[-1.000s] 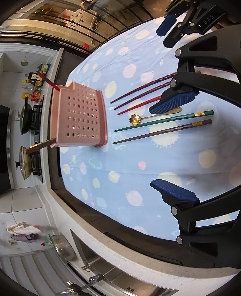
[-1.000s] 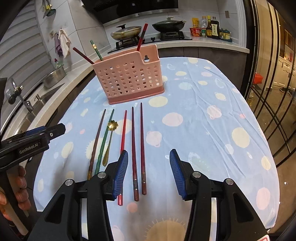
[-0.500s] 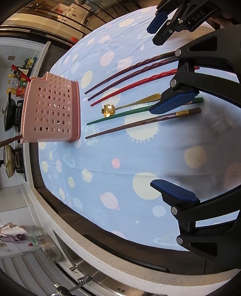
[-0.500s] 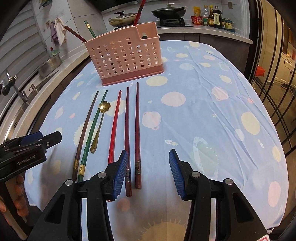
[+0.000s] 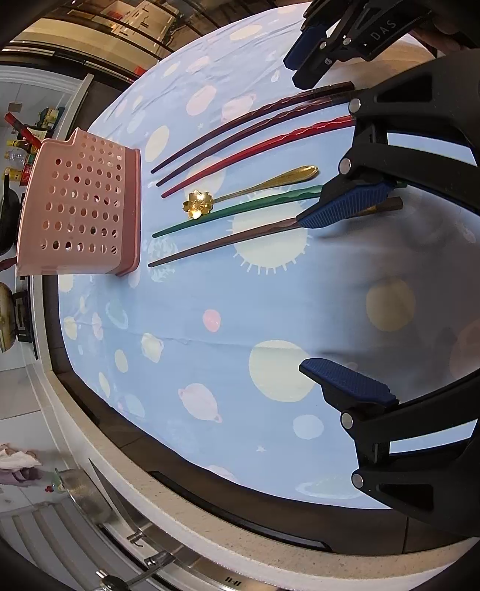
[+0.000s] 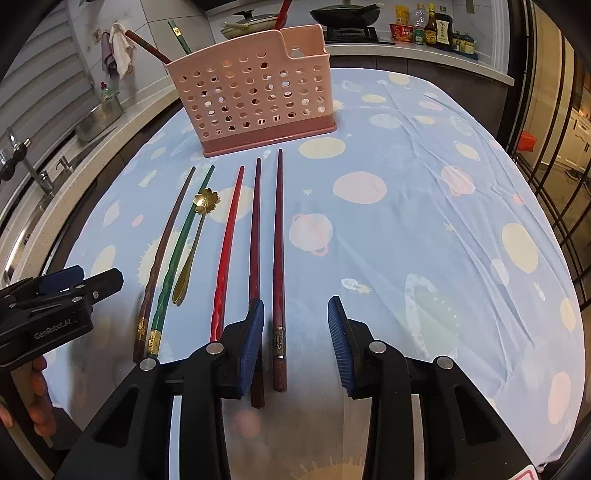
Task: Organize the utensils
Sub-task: 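Move the left tool toward the brown chopstick while the right tool grasps a dark red chopstick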
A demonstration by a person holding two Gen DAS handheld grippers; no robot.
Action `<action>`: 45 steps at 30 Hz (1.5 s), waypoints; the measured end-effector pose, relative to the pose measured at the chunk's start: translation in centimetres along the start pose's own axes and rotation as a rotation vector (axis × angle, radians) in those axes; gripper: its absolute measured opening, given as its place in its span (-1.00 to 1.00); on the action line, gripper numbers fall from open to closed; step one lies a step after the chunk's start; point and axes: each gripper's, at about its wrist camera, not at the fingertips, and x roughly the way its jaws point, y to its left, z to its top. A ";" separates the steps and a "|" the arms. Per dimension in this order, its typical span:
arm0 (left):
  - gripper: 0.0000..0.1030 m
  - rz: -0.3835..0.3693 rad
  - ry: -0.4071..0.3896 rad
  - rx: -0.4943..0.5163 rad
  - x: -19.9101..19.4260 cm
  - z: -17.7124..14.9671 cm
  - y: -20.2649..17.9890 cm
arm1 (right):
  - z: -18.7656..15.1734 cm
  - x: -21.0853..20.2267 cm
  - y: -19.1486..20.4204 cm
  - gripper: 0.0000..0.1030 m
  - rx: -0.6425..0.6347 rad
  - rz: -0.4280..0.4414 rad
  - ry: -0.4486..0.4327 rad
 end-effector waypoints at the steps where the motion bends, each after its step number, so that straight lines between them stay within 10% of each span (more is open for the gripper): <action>1: 0.35 -0.002 0.001 0.000 0.1 0.0 0.0 | 0.0 0.1 0.0 -0.36 0.001 -0.001 0.003; 38: 0.33 -0.068 0.055 0.053 1.1 -3.5 -0.4 | -2.4 -0.1 -1.5 -0.82 0.000 -0.022 0.033; 45: -0.07 -0.080 0.041 0.065 0.5 -4.1 -0.3 | -2.5 -0.1 -1.5 -0.83 -0.003 -0.022 0.031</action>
